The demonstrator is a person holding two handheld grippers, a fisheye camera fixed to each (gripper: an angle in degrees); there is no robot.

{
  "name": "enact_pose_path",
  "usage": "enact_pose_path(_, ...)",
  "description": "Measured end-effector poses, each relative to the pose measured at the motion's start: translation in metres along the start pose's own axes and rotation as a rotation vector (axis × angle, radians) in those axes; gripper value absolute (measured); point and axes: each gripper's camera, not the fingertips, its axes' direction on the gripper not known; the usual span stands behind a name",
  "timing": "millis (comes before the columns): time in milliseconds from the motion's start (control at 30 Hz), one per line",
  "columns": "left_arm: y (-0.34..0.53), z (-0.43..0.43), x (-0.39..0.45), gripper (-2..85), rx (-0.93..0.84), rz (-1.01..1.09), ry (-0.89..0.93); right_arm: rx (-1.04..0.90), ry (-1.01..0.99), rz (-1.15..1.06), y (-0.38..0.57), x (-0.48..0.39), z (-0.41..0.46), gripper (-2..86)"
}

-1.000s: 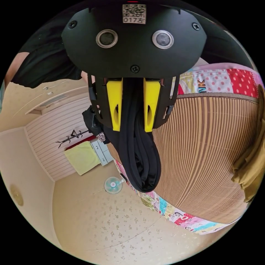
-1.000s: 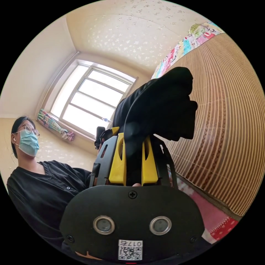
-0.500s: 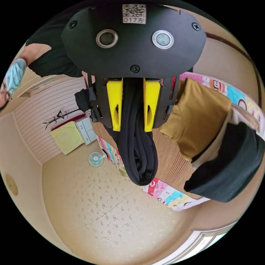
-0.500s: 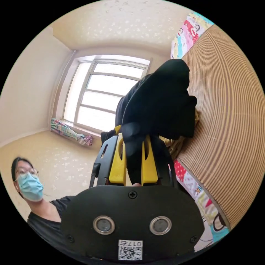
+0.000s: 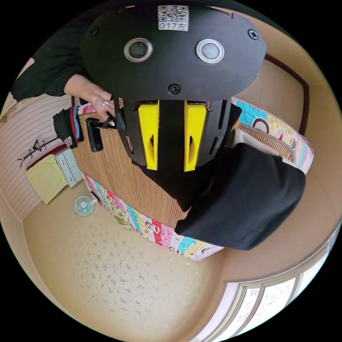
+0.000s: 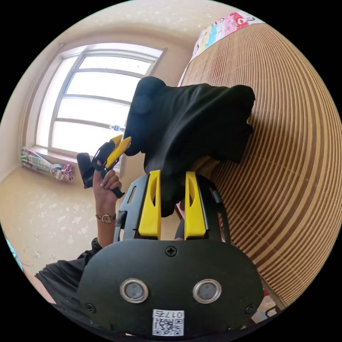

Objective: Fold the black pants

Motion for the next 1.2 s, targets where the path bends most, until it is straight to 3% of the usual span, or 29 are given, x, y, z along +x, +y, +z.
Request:
enact_pose_path(133, 0.037, 0.037, -0.017, 6.5, -0.132, -0.133, -0.005, 0.042, 0.276, -0.138, 0.053, -0.011, -0.07, 8.3)
enact_pose_path(233, 0.062, 0.026, -0.04, 6.0, -0.03, -0.259, 0.169, 0.135, 0.489, -0.126, 0.103, -0.006, -0.162, 8.1)
enact_pose_path(300, 0.074, 0.013, -0.033, 7.9, 0.015, -0.272, 0.14, 0.276, 0.606, -0.067, 0.146, -0.01, -0.234, 7.7)
enact_pose_path(367, 0.088, -0.002, -0.005, 8.0, 0.07, -0.2, 0.036, 0.584, 0.745, -0.021, 0.222, -0.037, -0.325, 6.2)
enact_pose_path(467, 0.098, -0.001, 0.024, 6.6, 0.128, -0.172, -0.011, 0.876, 0.965, 0.046, 0.315, -0.086, -0.409, 4.1)
enact_pose_path(567, 0.1, 0.014, 0.057, 6.6, 0.198, -0.138, 0.071, 1.058, 1.25, 0.163, 0.389, -0.127, -0.455, 4.0)
enact_pose_path(667, 0.09, 0.046, 0.099, 6.7, 0.144, -0.07, 0.13, 1.134, 1.404, 0.338, 0.438, -0.137, -0.48, 4.8)
enact_pose_path(733, 0.082, 0.067, 0.124, 6.8, 0.091, -0.016, 0.193, 1.179, 1.415, 0.453, 0.461, -0.137, -0.494, 5.9)
enact_pose_path(833, 0.072, 0.086, 0.161, 6.7, 0.047, 0.066, 0.251, 1.216, 1.453, 0.422, 0.483, -0.154, -0.509, 7.6)
enact_pose_path(933, 0.07, 0.092, 0.186, 6.7, 0.039, 0.136, 0.266, 1.11, 1.5, 0.453, 0.488, -0.156, -0.534, 9.1)
enact_pose_path(1067, 0.071, 0.113, 0.193, 7.0, -0.01, 0.14, 0.253, 1.059, 1.291, 0.483, 0.499, -0.13, -0.555, 8.2)
enact_pose_path(1200, 0.078, 0.128, 0.183, 7.4, -0.029, 0.083, 0.267, 0.969, 1.301, 0.507, 0.49, -0.131, -0.558, 5.1)
